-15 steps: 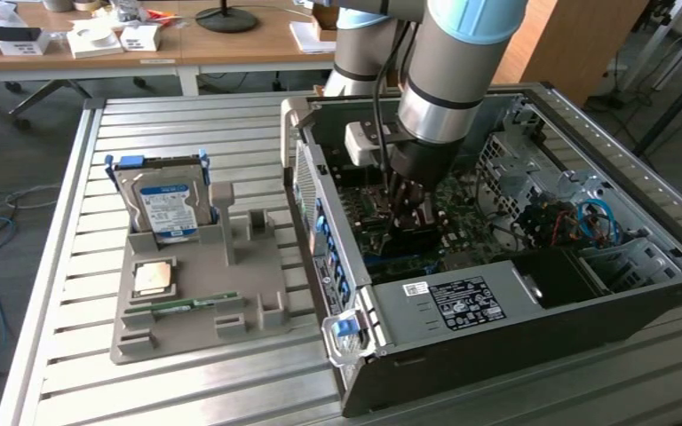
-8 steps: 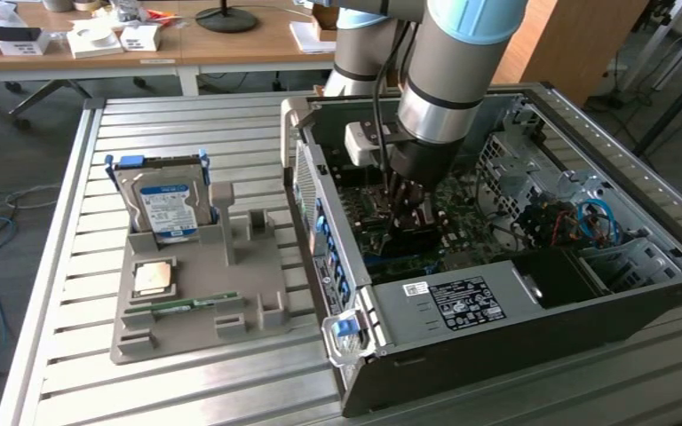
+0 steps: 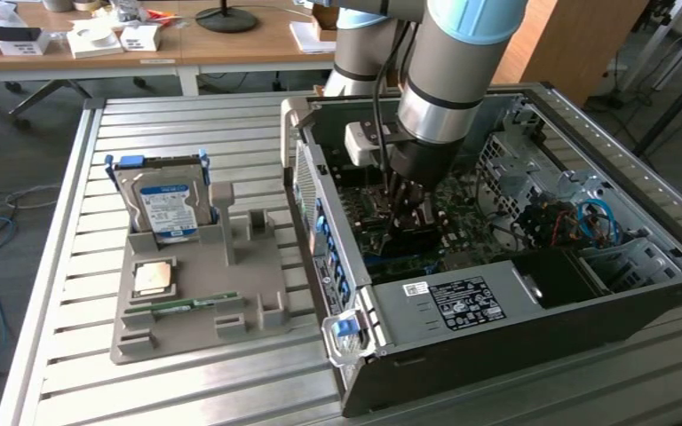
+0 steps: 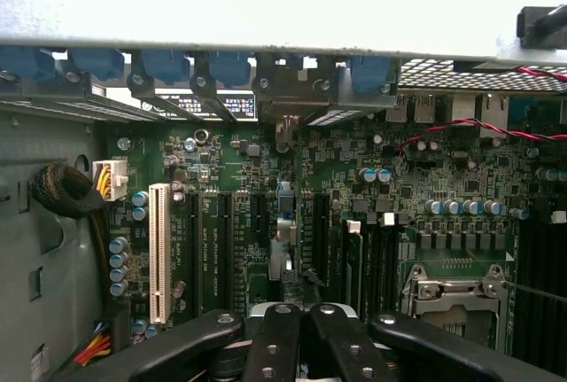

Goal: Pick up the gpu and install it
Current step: 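Press down on the gpu until it lock into place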

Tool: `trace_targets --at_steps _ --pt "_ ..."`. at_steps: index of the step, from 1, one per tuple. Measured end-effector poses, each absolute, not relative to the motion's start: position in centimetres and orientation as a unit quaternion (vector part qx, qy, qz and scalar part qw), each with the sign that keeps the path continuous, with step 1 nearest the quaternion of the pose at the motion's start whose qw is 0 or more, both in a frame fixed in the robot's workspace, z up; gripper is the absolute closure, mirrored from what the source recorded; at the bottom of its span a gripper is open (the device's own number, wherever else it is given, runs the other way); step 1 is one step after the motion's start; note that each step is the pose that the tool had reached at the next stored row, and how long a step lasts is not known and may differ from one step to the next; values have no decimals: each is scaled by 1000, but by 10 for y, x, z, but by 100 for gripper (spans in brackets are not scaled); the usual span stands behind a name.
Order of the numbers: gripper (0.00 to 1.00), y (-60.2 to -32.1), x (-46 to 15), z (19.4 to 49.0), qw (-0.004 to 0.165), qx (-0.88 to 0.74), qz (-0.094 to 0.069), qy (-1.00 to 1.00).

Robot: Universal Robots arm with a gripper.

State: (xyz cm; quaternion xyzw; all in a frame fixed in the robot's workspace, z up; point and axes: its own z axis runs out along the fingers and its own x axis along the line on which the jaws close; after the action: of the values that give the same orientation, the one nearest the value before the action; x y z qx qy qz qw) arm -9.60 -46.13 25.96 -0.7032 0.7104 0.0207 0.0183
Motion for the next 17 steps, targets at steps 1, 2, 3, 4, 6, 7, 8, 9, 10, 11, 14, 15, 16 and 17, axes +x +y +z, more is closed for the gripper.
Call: trace_targets --at_steps 1,2,3,4,6,7,8,9,10,11,14,15,16,17 --pt "89 -461 -96 260 18 -703 21 710" --pt "89 -461 -96 260 18 -703 21 710" --pt "89 -461 -96 260 18 -703 21 710" --pt "89 -461 -96 260 19 -703 21 710" --pt "89 -461 -96 261 19 -703 21 710" --pt "89 -461 -96 262 20 -703 21 710" --pt "89 -461 -96 263 19 -703 21 710" --pt "89 -461 -96 265 19 -703 21 710" --pt "89 -461 -96 267 19 -703 21 710" --pt "89 -461 -96 269 19 -703 21 710" --pt "89 -461 -96 274 19 -703 21 710" --pt "89 -461 -96 276 19 -703 21 710" --pt "89 -461 -96 278 19 -703 21 710" --pt "89 -461 -96 280 19 -703 21 710"
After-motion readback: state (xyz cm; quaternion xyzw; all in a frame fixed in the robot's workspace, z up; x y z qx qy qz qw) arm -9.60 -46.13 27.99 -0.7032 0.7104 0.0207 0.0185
